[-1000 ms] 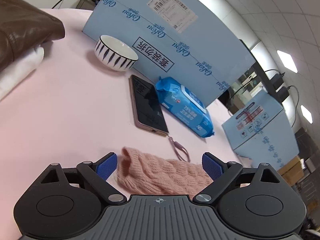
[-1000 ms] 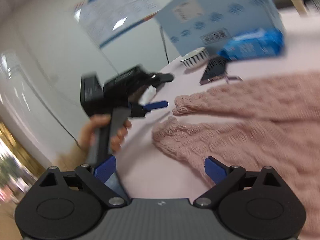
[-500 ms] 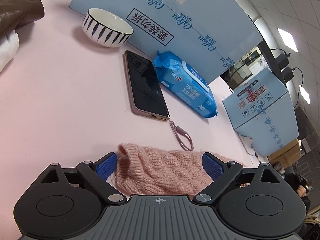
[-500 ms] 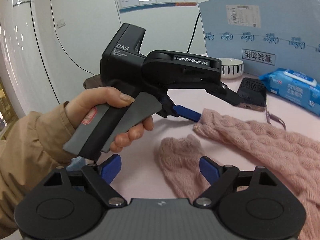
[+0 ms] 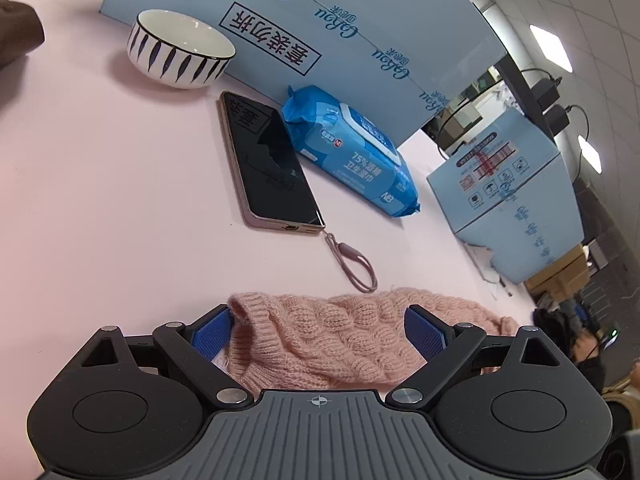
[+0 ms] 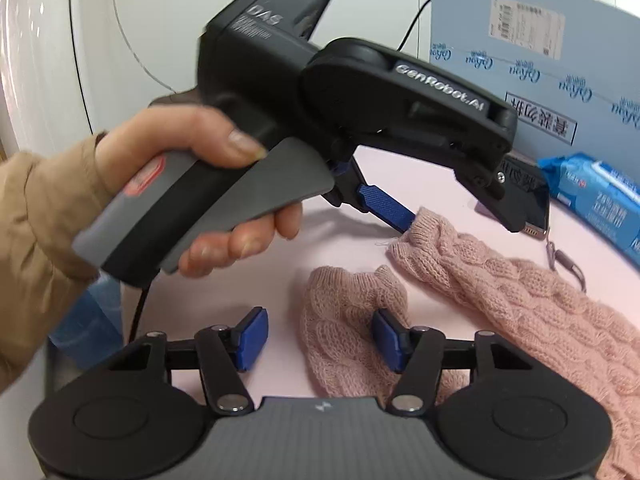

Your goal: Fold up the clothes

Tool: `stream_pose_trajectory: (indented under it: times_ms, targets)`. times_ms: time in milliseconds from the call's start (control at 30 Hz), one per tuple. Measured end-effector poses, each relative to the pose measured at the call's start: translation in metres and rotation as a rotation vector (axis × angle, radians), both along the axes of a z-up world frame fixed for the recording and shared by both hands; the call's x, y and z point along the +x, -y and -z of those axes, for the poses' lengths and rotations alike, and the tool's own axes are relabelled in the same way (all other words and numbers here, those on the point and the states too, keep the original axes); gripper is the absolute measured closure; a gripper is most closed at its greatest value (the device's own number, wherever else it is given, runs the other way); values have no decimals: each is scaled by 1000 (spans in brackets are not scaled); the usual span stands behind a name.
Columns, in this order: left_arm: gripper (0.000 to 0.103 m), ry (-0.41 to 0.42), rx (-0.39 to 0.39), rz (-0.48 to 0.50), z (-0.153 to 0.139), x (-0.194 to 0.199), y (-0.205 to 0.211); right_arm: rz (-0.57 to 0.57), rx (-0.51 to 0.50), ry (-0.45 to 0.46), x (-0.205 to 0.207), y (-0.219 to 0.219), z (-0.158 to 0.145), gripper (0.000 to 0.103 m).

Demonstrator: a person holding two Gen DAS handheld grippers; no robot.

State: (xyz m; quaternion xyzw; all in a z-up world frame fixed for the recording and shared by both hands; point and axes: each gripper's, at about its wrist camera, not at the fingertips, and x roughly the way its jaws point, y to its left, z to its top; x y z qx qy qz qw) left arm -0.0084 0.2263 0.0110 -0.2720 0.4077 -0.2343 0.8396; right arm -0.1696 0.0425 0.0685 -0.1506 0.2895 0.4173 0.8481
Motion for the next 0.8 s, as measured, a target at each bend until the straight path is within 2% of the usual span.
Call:
stream_pose_trajectory:
  times_ms: [67,133,200,400,433,467,533,567,600,633,733,800]
  targets:
    - [9,-3,-11,-4,1,1,-1,5,-1,13,-1,1,0,60]
    - [9,-5,-10,-6,1,1,-1,9,-1,26,-1,2,0,77]
    - [10,-5,3,-8,0,0,1,21,9,23,2,5,1,86]
    - [10,-4,145,-14,-10,-2,13,34,61,-26,11,15,-1,89]
    - [12,6,168,-23,-10,-4,15,34,66,-30,12,16,-1,89]
    - [16,21,203,-25,-10,-5,19,35,74,-35,13,17,-1,89]
    - [38,39,266,-30,-9,-7,23,36,95,-54,16,21,-1,89]
    - [41,35,266,-42,-9,-7,22,38,107,-67,18,22,-1,89]
    - [51,26,258,-53,-8,-6,19,39,116,-76,19,23,-1,89]
    - [57,14,246,-61,-7,-4,14,41,127,-90,21,25,-1,89]
    - [89,10,257,-65,-5,-3,7,44,153,-118,25,29,-2,89]
    - [94,27,268,-44,-5,-6,9,47,169,-134,26,31,-3,89]
